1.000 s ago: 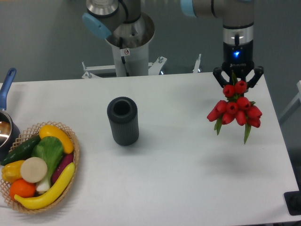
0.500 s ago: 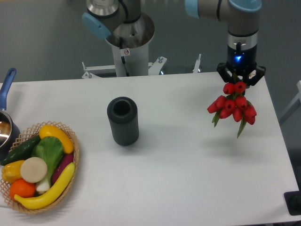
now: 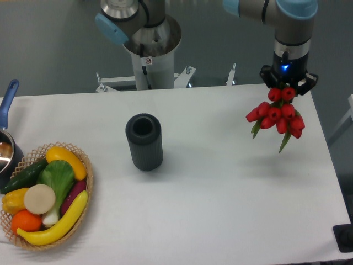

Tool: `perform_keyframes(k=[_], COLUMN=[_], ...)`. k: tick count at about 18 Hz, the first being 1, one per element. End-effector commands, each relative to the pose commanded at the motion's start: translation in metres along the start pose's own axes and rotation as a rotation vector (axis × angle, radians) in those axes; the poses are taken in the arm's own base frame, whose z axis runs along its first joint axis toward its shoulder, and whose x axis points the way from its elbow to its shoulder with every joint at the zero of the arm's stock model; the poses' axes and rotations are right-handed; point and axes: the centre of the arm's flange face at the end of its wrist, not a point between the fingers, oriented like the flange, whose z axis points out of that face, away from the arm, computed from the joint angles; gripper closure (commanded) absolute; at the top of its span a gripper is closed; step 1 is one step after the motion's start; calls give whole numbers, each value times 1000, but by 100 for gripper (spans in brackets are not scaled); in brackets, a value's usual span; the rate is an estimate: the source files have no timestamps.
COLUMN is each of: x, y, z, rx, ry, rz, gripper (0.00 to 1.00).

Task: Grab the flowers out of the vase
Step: 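Carry the held tulips away from the vase and hold them up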

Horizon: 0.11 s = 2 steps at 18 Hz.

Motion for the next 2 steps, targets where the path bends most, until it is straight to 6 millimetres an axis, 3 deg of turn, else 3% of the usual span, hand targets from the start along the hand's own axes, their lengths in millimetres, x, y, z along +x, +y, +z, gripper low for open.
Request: perform_keyframes(k=[2], x=[2], y=[-1], z=[1], rx=[0], ry=[3], rz=[2], gripper=[64])
